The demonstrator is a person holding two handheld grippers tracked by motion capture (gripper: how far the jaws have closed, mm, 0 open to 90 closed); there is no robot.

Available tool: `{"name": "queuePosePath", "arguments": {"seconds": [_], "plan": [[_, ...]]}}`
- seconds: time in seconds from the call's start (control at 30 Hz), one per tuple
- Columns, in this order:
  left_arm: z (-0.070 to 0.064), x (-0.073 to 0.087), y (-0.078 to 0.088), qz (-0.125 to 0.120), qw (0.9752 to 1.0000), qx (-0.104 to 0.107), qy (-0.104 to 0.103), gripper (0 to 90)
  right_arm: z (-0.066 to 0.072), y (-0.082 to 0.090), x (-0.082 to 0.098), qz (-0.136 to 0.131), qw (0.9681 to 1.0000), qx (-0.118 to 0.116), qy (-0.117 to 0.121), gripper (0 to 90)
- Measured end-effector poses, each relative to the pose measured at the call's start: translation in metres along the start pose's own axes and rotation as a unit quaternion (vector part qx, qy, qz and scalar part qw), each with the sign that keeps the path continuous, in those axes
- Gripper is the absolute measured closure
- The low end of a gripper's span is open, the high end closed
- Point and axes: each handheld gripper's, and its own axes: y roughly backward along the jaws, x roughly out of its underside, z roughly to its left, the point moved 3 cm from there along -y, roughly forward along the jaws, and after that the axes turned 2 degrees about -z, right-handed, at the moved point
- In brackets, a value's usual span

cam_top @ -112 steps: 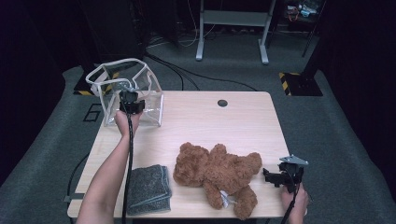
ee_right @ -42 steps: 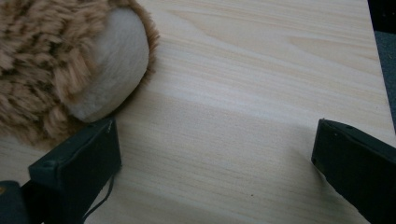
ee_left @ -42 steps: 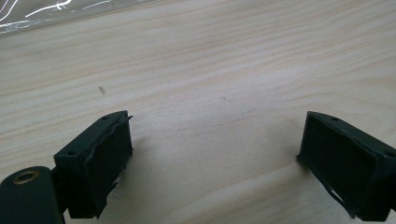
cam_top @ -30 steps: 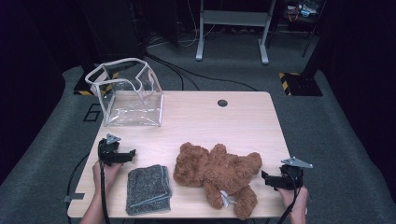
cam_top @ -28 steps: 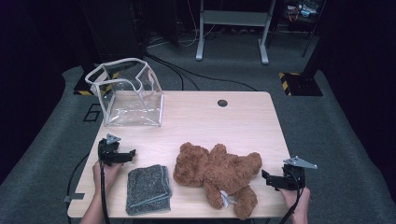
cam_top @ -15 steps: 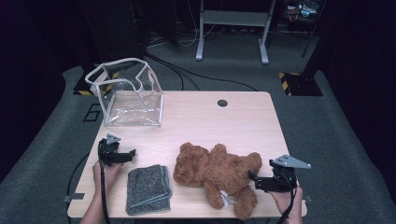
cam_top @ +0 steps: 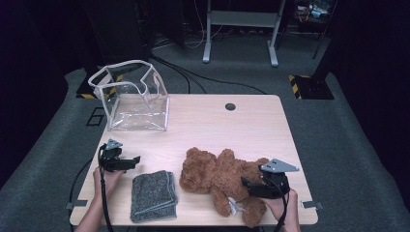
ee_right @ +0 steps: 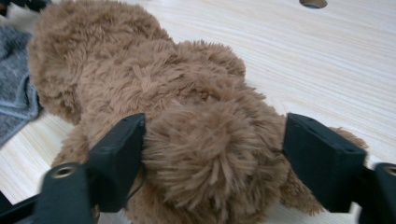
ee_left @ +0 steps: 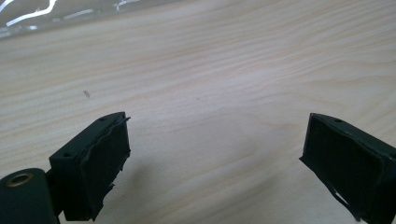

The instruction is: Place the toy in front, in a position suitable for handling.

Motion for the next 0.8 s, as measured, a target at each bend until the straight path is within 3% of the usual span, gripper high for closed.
{"name": "queuePosePath", "arguments": {"seconds": [0.1,0.13,0.3,0.33,0.37,0.4,0.43,0.5,0.53,0.57,0.67,0.7,0.73,0.77,0.8], "plan": [[-0.008,-0.003,0.007,-0.005,0.9999,0.004,-0.008,7.7,0.001,-0.003,0.0,0.004,1.0,0.004,0.005,30.8],[-0.019,-0.005,0.013,-0.009,0.9996,0.023,-0.014,7.7,0.002,-0.005,0.0,0.009,0.9999,0.003,0.005,36.9],[-0.049,-0.006,0.02,-0.006,0.9974,0.053,-0.048,7.3,0.003,-0.009,0.0,0.015,0.9997,0.014,0.01,50.7],[-0.049,-0.006,0.02,-0.006,0.9974,0.053,-0.048,7.2,0.004,-0.01,0.0,0.015,0.9997,0.016,0.011,53.4],[-0.063,-0.006,0.022,-0.011,0.996,0.068,-0.057,7.2,0.004,-0.011,0.0,0.018,0.9996,0.018,0.011,55.2],[-0.063,-0.006,0.022,-0.011,0.996,0.068,-0.057,7.1,0.004,-0.011,0.0,0.018,0.9996,0.018,0.011,55.2],[-0.08,-0.005,0.022,-0.012,0.9935,0.088,-0.071,7.2,0.005,-0.012,0.0,0.023,0.9994,0.023,0.013,59.0],[-0.098,-0.002,0.021,-0.003,0.9905,0.1,-0.094,7.4,0.005,-0.014,0.0,0.025,0.9992,0.028,0.012,60.9],[-0.098,-0.002,0.021,-0.003,0.9905,0.1,-0.094,7.5,0.005,-0.015,0.0,0.026,0.9992,0.029,0.009,61.4],[-0.114,0.0,0.019,0.003,0.9873,0.115,-0.11,7.5,0.005,-0.015,0.0,0.026,0.9992,0.029,0.007,61.8],[-0.132,0.0,0.019,0.0,0.9829,0.137,-0.123,7.6,0.005,-0.015,0.0,0.03,0.999,0.031,0.006,62.2],[-0.132,0.0,0.019,0.0,0.9829,0.137,-0.123,7.5,0.005,-0.016,0.0,0.03,0.9991,0.03,0.005,62.2],[-0.143,0.0,0.018,0.004,0.98,0.149,-0.132,7.5,0.004,-0.016,0.0,0.03,0.9991,0.029,0.008,62.1],[-0.143,0.0,0.018,0.004,0.98,0.149,-0.132,7.5,0.004,-0.016,0.0,0.031,0.999,0.033,0.006,62.2],[-0.151,0.001,0.016,0.007,0.9774,0.161,-0.137,7.7,0.004,-0.016,0.0,0.032,0.9989,0.033,0.004,62.2]]}}
